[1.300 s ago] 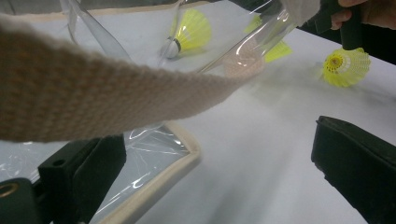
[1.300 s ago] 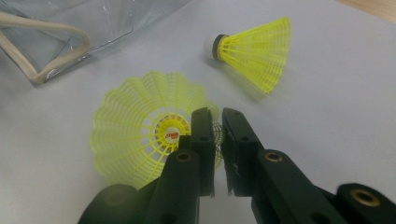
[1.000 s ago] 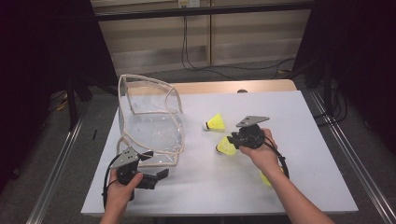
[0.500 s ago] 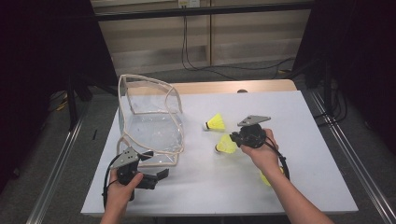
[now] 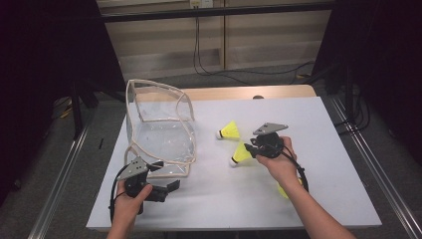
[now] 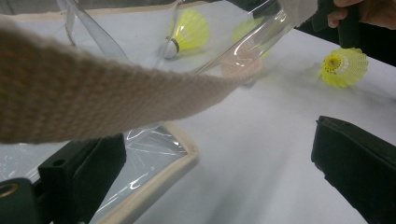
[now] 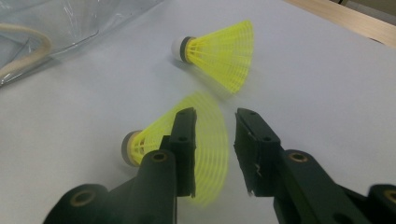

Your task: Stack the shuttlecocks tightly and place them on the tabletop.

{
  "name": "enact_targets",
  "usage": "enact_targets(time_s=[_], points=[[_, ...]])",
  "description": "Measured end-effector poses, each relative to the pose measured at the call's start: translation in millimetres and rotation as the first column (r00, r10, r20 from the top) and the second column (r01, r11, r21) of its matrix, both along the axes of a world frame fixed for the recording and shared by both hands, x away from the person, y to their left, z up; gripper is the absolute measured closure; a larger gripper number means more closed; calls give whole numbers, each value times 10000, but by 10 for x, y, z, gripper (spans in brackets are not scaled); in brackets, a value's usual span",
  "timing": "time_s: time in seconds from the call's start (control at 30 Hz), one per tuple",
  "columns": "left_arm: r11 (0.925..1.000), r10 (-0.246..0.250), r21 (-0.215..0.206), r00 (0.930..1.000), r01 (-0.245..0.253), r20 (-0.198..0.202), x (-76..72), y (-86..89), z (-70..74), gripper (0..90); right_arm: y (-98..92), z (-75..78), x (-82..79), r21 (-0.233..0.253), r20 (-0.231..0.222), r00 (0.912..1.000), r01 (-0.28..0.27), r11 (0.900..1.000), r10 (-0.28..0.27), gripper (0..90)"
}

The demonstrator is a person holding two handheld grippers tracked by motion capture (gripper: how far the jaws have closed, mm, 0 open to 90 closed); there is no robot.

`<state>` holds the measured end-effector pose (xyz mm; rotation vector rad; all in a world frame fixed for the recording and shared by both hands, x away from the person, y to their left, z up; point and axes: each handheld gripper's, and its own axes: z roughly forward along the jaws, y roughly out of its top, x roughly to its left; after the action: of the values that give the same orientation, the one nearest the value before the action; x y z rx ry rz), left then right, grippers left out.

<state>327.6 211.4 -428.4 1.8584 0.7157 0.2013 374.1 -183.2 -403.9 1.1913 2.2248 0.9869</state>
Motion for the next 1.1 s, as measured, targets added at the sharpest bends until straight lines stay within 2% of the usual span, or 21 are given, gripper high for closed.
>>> enact_targets(time_s=[0.1, 0.13, 0.27, 0.57, 1.1], points=[[10000, 37, -24, 10000, -37, 22, 1, 4, 0, 33, 2, -1, -3, 121, -171, 9995, -270, 9996, 272, 885], [10000, 41, -14, 10000, -41, 25, 1, 4, 0, 33, 4, -3, -3, 167, -237, 9992, -317, 9994, 321, 900], [10000, 25, -54, 10000, -25, 13, -2, 1, 1, 33, 13, -22, 0, 133, -483, 9983, -332, 9994, 338, 900], [9999, 32, -105, 10000, -32, -16, -2, 1, 2, 33, 7, -62, 8, 95, -654, 9977, -172, 9998, 177, 900], [9999, 70, -106, 10000, -69, 8, -3, 6, 5, 33, -48, -65, 3, 118, -757, 9971, 36, 9999, -27, 900]])
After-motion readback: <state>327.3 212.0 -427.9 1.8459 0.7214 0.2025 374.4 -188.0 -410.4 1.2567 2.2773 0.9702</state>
